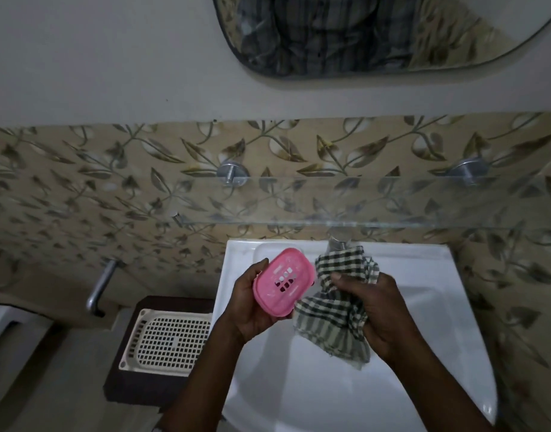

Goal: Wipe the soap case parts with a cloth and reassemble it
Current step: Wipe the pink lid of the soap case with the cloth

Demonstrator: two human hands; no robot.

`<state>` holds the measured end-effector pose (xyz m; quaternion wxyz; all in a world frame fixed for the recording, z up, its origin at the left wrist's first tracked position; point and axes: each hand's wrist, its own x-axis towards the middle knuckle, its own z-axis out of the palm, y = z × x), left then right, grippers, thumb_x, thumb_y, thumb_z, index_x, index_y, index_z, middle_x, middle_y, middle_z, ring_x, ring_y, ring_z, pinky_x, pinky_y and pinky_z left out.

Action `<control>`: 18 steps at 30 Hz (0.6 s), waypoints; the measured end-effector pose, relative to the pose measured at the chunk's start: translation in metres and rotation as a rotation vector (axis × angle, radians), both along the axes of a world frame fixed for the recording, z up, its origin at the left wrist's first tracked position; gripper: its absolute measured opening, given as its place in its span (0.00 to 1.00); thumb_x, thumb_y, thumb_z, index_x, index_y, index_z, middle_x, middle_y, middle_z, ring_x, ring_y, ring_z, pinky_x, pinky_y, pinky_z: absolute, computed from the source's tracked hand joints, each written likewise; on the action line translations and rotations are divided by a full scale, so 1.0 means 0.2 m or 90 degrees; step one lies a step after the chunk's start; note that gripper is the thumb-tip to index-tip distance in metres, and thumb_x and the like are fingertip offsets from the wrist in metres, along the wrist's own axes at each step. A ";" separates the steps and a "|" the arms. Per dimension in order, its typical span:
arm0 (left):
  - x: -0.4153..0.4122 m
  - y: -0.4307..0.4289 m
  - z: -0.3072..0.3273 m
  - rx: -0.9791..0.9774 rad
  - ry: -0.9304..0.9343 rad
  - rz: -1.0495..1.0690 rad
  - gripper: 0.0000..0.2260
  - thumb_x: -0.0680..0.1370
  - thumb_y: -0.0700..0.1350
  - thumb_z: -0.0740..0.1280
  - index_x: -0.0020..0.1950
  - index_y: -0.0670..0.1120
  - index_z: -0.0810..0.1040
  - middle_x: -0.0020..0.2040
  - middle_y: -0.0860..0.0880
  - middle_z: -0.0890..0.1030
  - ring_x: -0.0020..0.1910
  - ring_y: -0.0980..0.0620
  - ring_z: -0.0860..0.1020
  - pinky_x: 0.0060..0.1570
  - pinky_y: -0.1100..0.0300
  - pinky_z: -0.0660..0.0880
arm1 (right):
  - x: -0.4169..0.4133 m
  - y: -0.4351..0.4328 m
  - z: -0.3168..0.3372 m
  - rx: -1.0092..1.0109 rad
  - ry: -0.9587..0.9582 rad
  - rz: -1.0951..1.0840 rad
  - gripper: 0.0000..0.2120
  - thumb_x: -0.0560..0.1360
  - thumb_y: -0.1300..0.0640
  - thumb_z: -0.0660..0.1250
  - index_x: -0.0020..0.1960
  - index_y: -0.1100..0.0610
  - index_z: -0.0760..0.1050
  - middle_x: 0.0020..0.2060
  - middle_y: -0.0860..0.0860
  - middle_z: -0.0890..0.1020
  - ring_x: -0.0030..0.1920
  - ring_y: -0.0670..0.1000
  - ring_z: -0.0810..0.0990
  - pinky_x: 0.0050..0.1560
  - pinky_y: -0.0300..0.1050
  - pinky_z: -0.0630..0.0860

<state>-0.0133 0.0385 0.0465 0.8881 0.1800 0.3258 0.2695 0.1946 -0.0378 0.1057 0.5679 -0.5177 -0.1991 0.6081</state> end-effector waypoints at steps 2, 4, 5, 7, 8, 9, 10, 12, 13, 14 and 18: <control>0.00 0.02 0.01 0.005 0.007 -0.030 0.31 0.67 0.57 0.77 0.64 0.40 0.81 0.61 0.35 0.79 0.51 0.37 0.78 0.47 0.47 0.79 | -0.04 0.04 -0.02 0.049 -0.347 -0.084 0.07 0.73 0.60 0.74 0.51 0.59 0.84 0.43 0.54 0.88 0.44 0.54 0.87 0.46 0.49 0.83; 0.02 0.02 0.00 0.010 0.034 -0.043 0.29 0.69 0.57 0.74 0.62 0.38 0.81 0.56 0.34 0.80 0.46 0.36 0.79 0.44 0.48 0.79 | -0.08 0.09 -0.06 0.129 -0.582 -0.128 0.05 0.74 0.60 0.74 0.49 0.58 0.83 0.40 0.49 0.86 0.42 0.50 0.85 0.44 0.43 0.80; 0.03 0.03 0.00 0.011 0.056 -0.036 0.28 0.70 0.58 0.72 0.61 0.39 0.82 0.54 0.34 0.80 0.45 0.36 0.79 0.43 0.49 0.79 | -0.12 0.11 -0.07 0.191 -0.631 -0.108 0.05 0.74 0.63 0.73 0.49 0.59 0.83 0.41 0.50 0.85 0.42 0.50 0.84 0.44 0.42 0.79; 0.06 0.05 -0.01 0.019 0.097 -0.015 0.25 0.72 0.59 0.66 0.57 0.40 0.83 0.51 0.36 0.82 0.45 0.37 0.80 0.45 0.49 0.79 | -0.20 0.14 -0.11 0.307 -0.669 -0.003 0.11 0.73 0.70 0.70 0.52 0.61 0.83 0.45 0.54 0.83 0.45 0.47 0.81 0.47 0.38 0.77; 0.07 0.05 -0.01 0.020 0.109 -0.003 0.24 0.72 0.59 0.65 0.55 0.41 0.85 0.50 0.37 0.83 0.45 0.38 0.81 0.47 0.47 0.78 | -0.22 0.15 -0.12 0.347 -0.661 0.063 0.14 0.71 0.72 0.69 0.55 0.61 0.82 0.48 0.55 0.82 0.48 0.45 0.79 0.50 0.35 0.77; 0.08 0.06 -0.01 0.018 0.113 0.010 0.23 0.71 0.58 0.65 0.53 0.42 0.86 0.50 0.38 0.84 0.46 0.39 0.81 0.49 0.46 0.78 | -0.22 0.15 -0.14 0.374 -0.663 0.114 0.17 0.70 0.73 0.68 0.57 0.62 0.81 0.51 0.55 0.80 0.51 0.44 0.77 0.53 0.33 0.75; 0.09 0.06 -0.01 0.018 0.118 0.019 0.23 0.71 0.58 0.65 0.52 0.43 0.87 0.49 0.39 0.85 0.45 0.39 0.82 0.49 0.46 0.78 | -0.22 0.17 -0.15 0.386 -0.670 0.138 0.19 0.69 0.74 0.68 0.58 0.63 0.81 0.52 0.56 0.80 0.52 0.45 0.77 0.54 0.33 0.75; 0.10 0.06 -0.01 0.019 0.129 0.024 0.23 0.71 0.59 0.64 0.50 0.42 0.88 0.48 0.38 0.85 0.42 0.39 0.83 0.43 0.49 0.80 | -0.19 0.19 -0.18 0.346 -0.678 0.117 0.19 0.68 0.77 0.67 0.56 0.65 0.81 0.51 0.58 0.80 0.52 0.52 0.79 0.54 0.42 0.77; 0.10 0.05 -0.01 0.012 0.130 0.026 0.23 0.71 0.58 0.64 0.51 0.42 0.87 0.48 0.38 0.85 0.42 0.39 0.83 0.42 0.50 0.80 | -0.20 0.18 -0.18 0.327 -0.698 0.110 0.18 0.68 0.77 0.66 0.55 0.65 0.81 0.51 0.59 0.80 0.52 0.54 0.79 0.55 0.45 0.77; 0.10 0.04 -0.02 0.000 0.122 0.028 0.23 0.71 0.57 0.64 0.52 0.41 0.86 0.48 0.38 0.85 0.43 0.40 0.83 0.44 0.50 0.80 | -0.21 0.17 -0.19 0.337 -0.711 0.131 0.16 0.70 0.75 0.65 0.55 0.65 0.81 0.51 0.59 0.81 0.52 0.54 0.78 0.56 0.45 0.76; 0.12 0.02 -0.02 -0.002 0.102 0.015 0.23 0.72 0.57 0.64 0.55 0.40 0.82 0.47 0.39 0.84 0.42 0.40 0.82 0.43 0.52 0.80 | -0.21 0.15 -0.20 0.314 -0.689 0.125 0.12 0.71 0.70 0.66 0.53 0.65 0.81 0.49 0.57 0.81 0.51 0.53 0.78 0.53 0.47 0.77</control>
